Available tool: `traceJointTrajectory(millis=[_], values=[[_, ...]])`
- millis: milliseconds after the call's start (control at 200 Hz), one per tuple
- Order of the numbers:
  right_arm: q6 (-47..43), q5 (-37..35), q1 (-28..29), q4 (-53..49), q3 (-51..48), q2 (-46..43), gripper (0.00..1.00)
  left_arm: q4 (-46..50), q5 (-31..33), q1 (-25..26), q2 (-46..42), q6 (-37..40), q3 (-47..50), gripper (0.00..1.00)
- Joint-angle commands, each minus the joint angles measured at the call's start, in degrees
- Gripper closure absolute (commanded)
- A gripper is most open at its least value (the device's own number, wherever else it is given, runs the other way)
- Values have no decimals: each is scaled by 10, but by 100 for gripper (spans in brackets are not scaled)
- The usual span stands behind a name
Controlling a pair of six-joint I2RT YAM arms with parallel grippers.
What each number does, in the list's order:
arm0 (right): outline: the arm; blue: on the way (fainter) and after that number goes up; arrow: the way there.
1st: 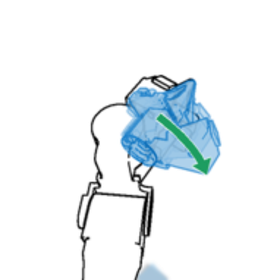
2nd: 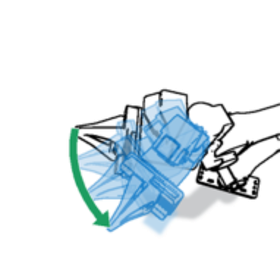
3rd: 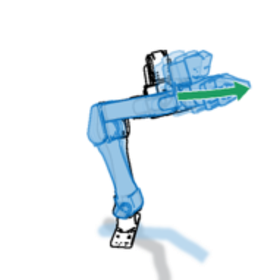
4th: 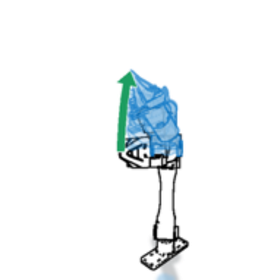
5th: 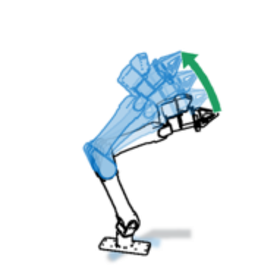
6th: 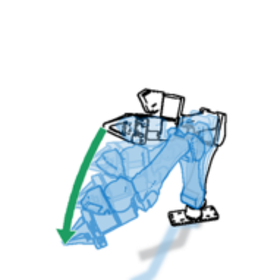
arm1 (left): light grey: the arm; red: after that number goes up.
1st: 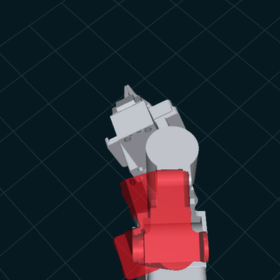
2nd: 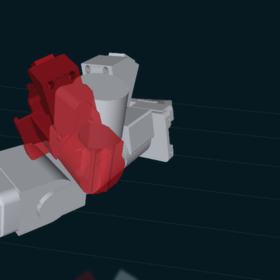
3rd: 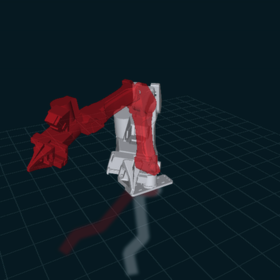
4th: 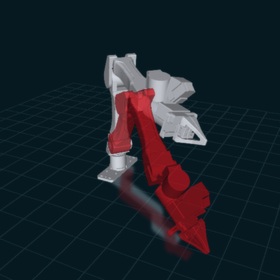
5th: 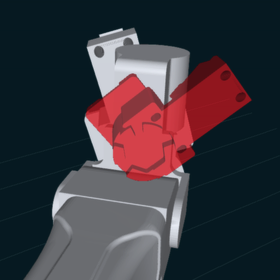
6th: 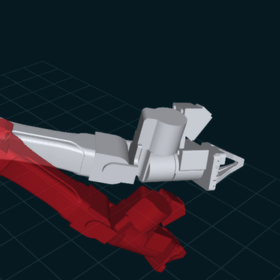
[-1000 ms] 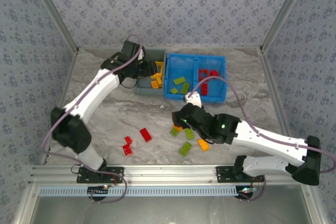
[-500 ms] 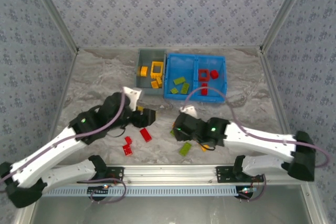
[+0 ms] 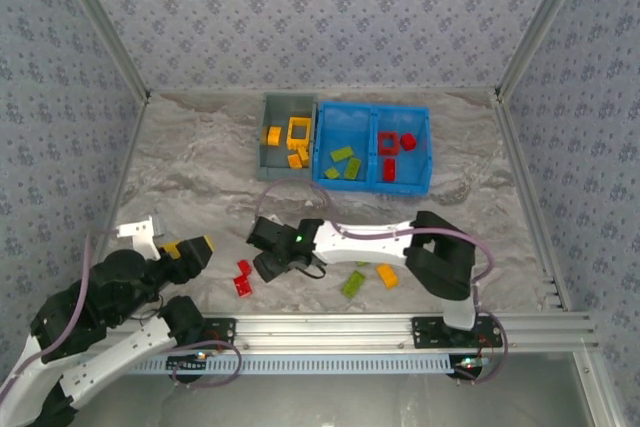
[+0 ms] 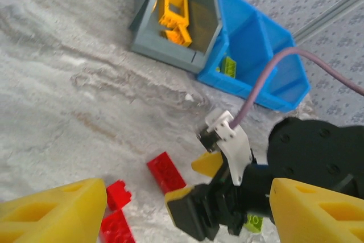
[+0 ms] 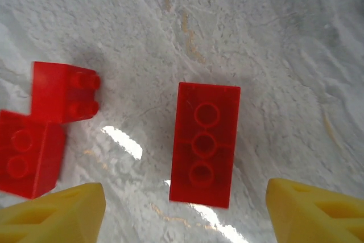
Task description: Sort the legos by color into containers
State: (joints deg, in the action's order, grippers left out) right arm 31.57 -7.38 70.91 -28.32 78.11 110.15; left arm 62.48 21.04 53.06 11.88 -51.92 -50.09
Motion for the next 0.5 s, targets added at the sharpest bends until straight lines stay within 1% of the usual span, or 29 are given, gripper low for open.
traceJointTrajectory(millis=[0, 180, 375, 495], values=[[-10, 22, -12, -23, 24, 38, 28, 35, 5, 3, -7, -22, -2, 23], [-10, 26, -18, -22, 53, 79, 40, 11, -11, 3, 7, -6, 0, 22], [-3, 7, -18, -53, 80, 110, 58, 7, -17, 3, 13, -3, -2, 21], [1, -9, -19, -59, 86, 112, 65, 1, -19, 3, 14, 0, -1, 21]])
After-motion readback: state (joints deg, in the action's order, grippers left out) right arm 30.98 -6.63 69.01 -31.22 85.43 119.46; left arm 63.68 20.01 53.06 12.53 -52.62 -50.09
